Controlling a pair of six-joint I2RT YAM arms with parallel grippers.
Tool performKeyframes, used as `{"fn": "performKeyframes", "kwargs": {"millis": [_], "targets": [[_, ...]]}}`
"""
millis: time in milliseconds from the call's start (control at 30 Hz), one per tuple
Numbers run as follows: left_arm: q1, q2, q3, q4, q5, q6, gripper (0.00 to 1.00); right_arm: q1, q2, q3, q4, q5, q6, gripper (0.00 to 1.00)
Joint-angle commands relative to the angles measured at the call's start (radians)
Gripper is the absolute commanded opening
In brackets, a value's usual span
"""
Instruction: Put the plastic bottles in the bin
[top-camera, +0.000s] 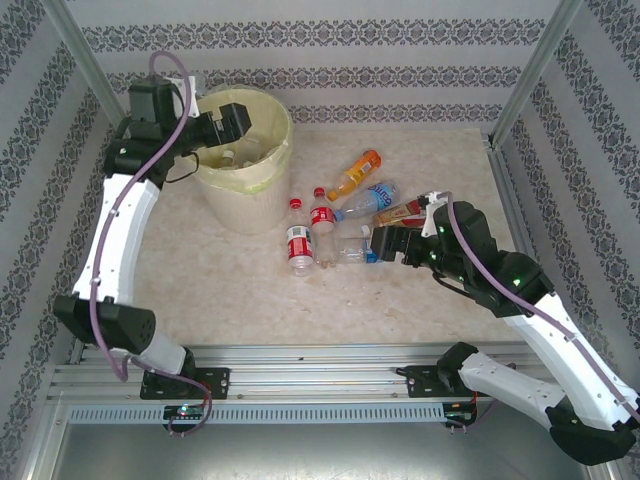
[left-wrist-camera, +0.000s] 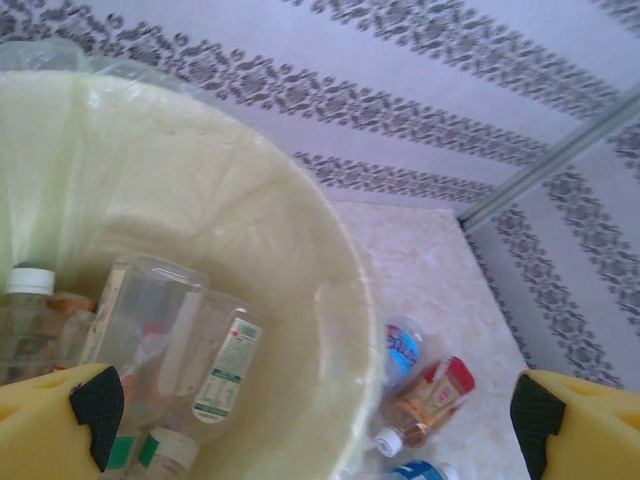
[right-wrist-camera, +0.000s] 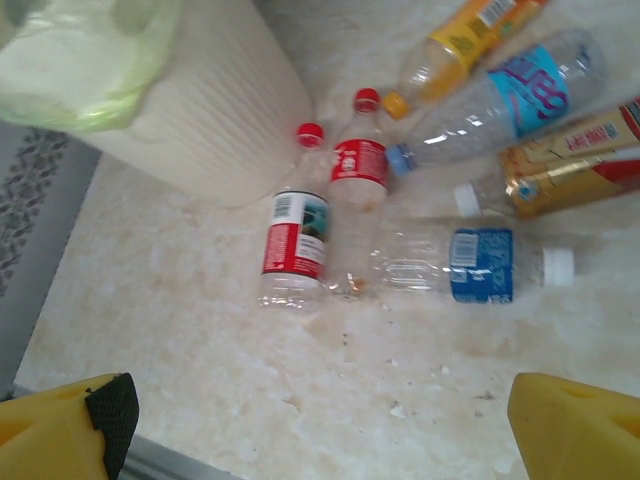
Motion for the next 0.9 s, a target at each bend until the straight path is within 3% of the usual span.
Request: {"fn": "performKeyframes", "kwargs": {"millis": [0, 200, 367, 633, 867], "targets": [[-0.017, -0.076, -0.084, 0.052, 0.084, 0.033, 1.00, -0.037, -0.020, -0.054, -0.006, 0.038, 0.107, 0.96], [-0.109, -0.244, -0.346, 0.107, 0.156, 0.013, 1.00, -0.108, -0.013, -0.133, 0.028, 0.010, 0.191, 0.97], [-0.276, -0.339, -0.531, 0.112, 0.126, 0.019, 1.00, -0.151, -0.011, -0.225, 0.134, -0.024, 0.271, 0.97], [-0.447, -0.345, -0.762, 0.239, 0.115, -0.054, 1.00, -0.228, 0.006, -0.329, 0.279, -0.086, 0.364, 0.96], [-0.547, -0.279, -0.850, 0.373, 0.094, -0.130, 1.00, -0.288, 0.011, -0.442, 0.404, -0.115, 0.432, 0.94]]}}
